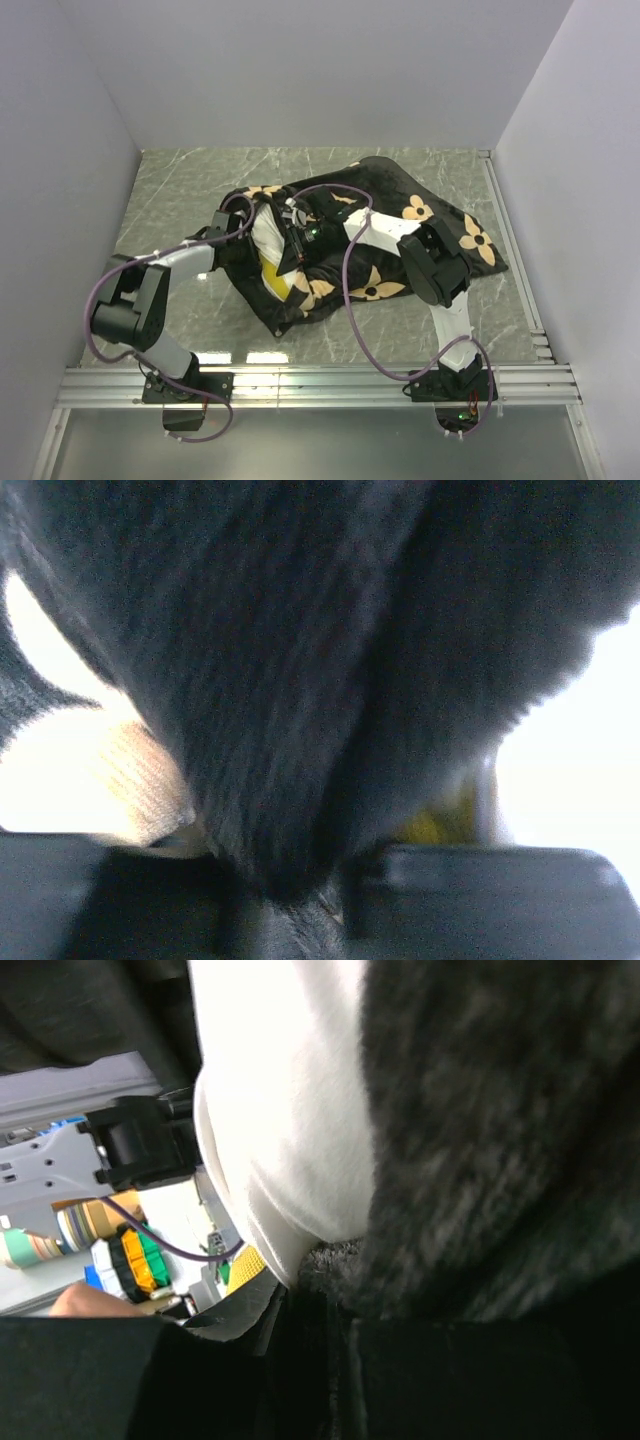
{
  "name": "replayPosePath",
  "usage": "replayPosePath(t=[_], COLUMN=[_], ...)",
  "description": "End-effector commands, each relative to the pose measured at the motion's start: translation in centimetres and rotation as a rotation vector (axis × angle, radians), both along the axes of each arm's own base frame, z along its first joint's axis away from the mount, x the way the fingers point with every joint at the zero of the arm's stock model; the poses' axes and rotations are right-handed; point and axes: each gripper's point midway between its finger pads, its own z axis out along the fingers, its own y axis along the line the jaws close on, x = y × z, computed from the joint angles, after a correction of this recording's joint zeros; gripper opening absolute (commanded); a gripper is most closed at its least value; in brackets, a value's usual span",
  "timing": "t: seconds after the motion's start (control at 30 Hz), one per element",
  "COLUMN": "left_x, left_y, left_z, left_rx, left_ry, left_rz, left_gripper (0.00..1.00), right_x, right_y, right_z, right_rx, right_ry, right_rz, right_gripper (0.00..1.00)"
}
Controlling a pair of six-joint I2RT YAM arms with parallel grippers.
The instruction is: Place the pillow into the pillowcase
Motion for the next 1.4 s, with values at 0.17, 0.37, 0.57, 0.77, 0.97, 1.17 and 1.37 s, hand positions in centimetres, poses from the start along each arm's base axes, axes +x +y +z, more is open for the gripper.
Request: replayPosePath(t=[0.17, 0.37, 0.57, 0.77, 0.97, 1.17, 1.37], left_x=[-2.3, -5.4, -9.5, -10.4, -9.8, -5.9, -3.6], left_y=[-1.6, -3.7, -6.7, -7.7, -8.9, -6.4, -4.1], left_z=[1.2, 7.6, 13.5, 20.1, 26.2, 24.4, 20.3], left_rx=[0.042, -0.137, -0.379, -0.491, -0.595, -0.468, -0.356], left_ry=[0.088, -0.078, -0.113, -0.284, -0.385, -0.394, -0.386], left_rz=[-0.231, -0.413, -0.663, -0.759, -0.797, -0.61, -0.527], left_gripper=[0.0, 0.0, 0.0, 0.0, 0.0, 0.0, 0.3], right_x=[6.4, 14.6, 15.6, 14.0, 11.9, 9.0, 5.9], right_y=[0.9, -0.2, 1.4, 2.3, 1.7, 3.1, 1.7], right_z=[7.2, 6.4, 1.2, -6.2, -8.8, -4.9, 2.4], right_rx=[0.111, -0.051, -0.232, -0.364, -0.471, -0.249, -0.199], right_ry=[-0.13, -0.274, -0.322, -0.294, -0.353, -0.266, -0.322], right_rz=[-0.267, -0.622, -0.697, -0.692, -0.711, -0.513, -0.308], right_gripper=[0.0, 0.0, 0.0, 0.0, 0.0, 0.0, 0.38])
